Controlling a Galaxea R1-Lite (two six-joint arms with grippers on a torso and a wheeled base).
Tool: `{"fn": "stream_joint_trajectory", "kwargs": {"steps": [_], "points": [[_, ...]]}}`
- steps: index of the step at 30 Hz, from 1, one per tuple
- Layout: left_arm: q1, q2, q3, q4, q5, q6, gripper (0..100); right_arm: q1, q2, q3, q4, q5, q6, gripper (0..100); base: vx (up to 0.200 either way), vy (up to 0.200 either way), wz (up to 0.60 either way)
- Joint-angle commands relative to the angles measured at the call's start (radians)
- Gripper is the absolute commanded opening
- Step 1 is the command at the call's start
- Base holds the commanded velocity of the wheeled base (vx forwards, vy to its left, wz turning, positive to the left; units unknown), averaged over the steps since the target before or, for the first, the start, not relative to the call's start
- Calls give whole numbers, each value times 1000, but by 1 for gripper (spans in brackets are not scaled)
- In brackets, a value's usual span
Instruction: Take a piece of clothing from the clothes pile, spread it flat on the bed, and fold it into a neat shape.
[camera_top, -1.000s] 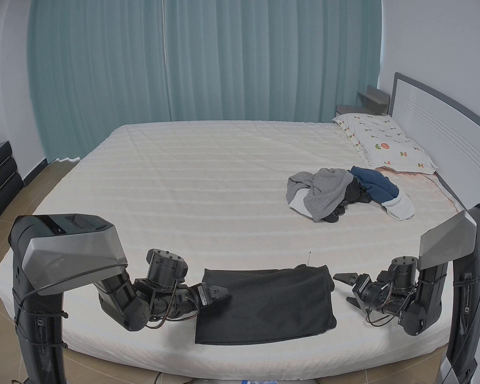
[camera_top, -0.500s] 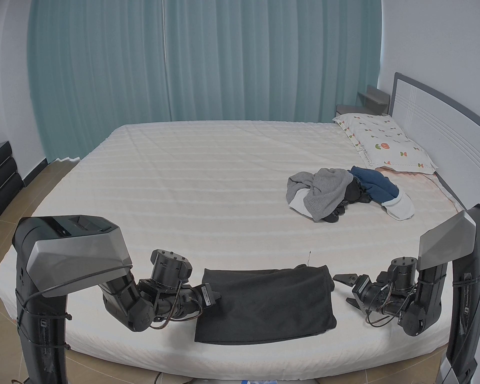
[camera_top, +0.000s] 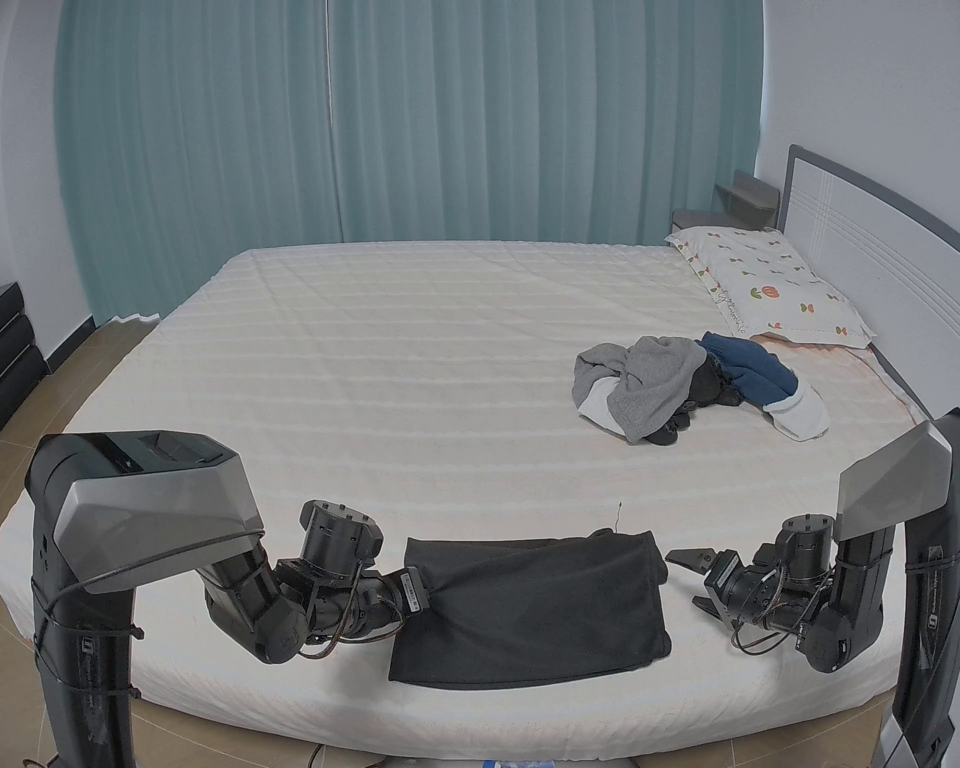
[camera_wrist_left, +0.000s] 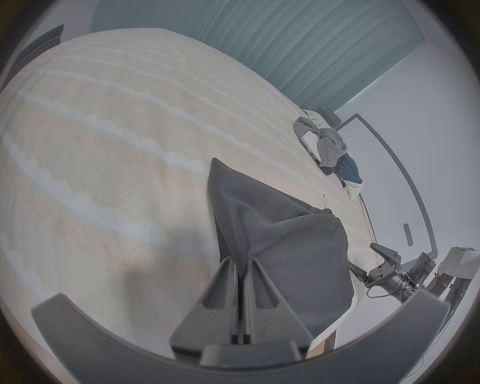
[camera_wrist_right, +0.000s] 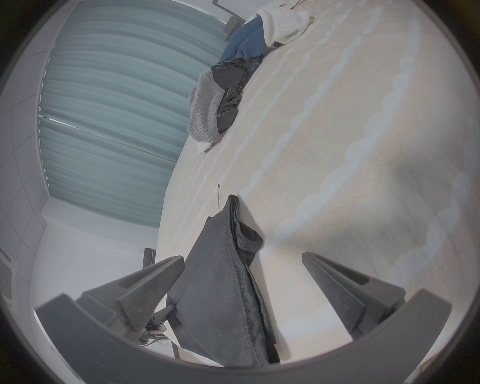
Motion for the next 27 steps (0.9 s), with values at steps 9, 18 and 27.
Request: {"fn": "stream_joint_trajectory", "kwargs": {"steps": [9, 18, 27], "points": [[4, -6, 3, 1, 0, -4, 0, 2, 2, 3, -16, 0, -1, 100, 0, 0, 0], [9, -11, 4, 3, -1, -4, 0, 2, 2, 3, -16, 0, -1, 100, 0, 178, 0], [10, -26, 17, 4, -1, -2, 0, 4, 7, 2, -16, -3, -5, 100, 0, 200, 0]]}}
